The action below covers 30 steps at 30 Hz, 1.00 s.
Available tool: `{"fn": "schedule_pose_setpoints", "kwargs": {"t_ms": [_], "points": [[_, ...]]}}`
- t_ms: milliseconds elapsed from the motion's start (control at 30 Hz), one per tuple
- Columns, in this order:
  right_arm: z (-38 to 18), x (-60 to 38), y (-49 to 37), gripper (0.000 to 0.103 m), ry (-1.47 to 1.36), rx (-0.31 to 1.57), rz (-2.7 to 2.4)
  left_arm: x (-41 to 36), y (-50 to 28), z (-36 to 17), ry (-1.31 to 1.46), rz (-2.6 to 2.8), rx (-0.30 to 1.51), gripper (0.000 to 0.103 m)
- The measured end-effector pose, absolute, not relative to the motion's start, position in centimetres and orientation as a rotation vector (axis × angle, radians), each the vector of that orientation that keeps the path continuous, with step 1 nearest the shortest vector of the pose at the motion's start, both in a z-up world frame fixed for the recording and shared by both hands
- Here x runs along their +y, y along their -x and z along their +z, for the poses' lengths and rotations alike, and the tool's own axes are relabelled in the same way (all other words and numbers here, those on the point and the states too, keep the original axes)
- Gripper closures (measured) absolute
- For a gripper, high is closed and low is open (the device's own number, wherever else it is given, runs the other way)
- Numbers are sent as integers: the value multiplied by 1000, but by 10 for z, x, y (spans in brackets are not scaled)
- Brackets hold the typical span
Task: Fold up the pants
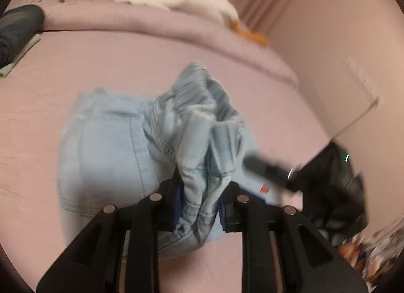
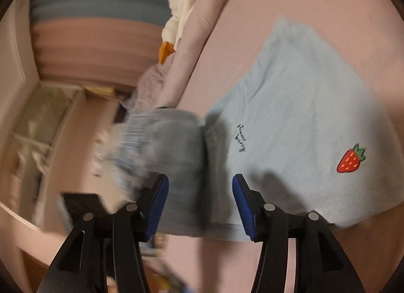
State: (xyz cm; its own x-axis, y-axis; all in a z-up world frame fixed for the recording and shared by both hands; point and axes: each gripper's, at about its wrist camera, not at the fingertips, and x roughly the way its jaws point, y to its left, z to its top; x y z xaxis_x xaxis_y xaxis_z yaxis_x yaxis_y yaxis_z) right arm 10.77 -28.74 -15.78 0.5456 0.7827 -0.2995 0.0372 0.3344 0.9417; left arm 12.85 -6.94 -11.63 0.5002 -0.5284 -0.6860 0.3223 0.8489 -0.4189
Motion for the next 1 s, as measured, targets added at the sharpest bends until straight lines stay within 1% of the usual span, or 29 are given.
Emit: {"fn": "schedule_pose_setpoints", "kwargs": {"t_ms": [67,100,133,167,200,233,367,433,567,600,633,667,733,833,1000], "points": [[-169,-294,-109,49,-1251,867,587,-78,-128,-126,197,-521,937,78],[-172,-298,-109,49,-1288,853,585,-80,-128,-130,186,-530,944,73],[-176,-298,-109,49,-1310,847,585,-80,-129,-132,184,-545,953,62],[-178,-295,-111,49,-1324,853,581,-81,-130,-136,189,-576,978,55],[-180,-295,-112,49,-1334,860,573,-83,-132,-140,195,-599,999,42],[-179,-287,-110,49,-1334,859,573,-83,-131,-142,201,-610,1002,40],[-172,-280,-112,41,-1316,860,566,-78,-122,-138,205,-628,980,40],[-170,-284,-110,41,-1285,878,548,-67,-110,-134,266,-664,968,40],[-156,-265,-117,41,-1077,933,478,-38,-91,-124,343,-635,928,40],[-154,-261,-118,44,-1025,941,461,-26,-86,-124,369,-609,925,40],[-153,-256,-118,56,-962,947,429,-12,-82,-125,401,-580,924,40],[-154,-255,-119,63,-917,953,401,-3,-80,-126,422,-557,927,40],[-157,-254,-120,70,-881,952,373,20,-74,-129,468,-501,934,40],[-151,-253,-120,74,-827,929,361,39,-70,-132,518,-463,939,40],[-117,-278,-106,74,-803,813,345,47,-66,-135,555,-451,945,40]]}}
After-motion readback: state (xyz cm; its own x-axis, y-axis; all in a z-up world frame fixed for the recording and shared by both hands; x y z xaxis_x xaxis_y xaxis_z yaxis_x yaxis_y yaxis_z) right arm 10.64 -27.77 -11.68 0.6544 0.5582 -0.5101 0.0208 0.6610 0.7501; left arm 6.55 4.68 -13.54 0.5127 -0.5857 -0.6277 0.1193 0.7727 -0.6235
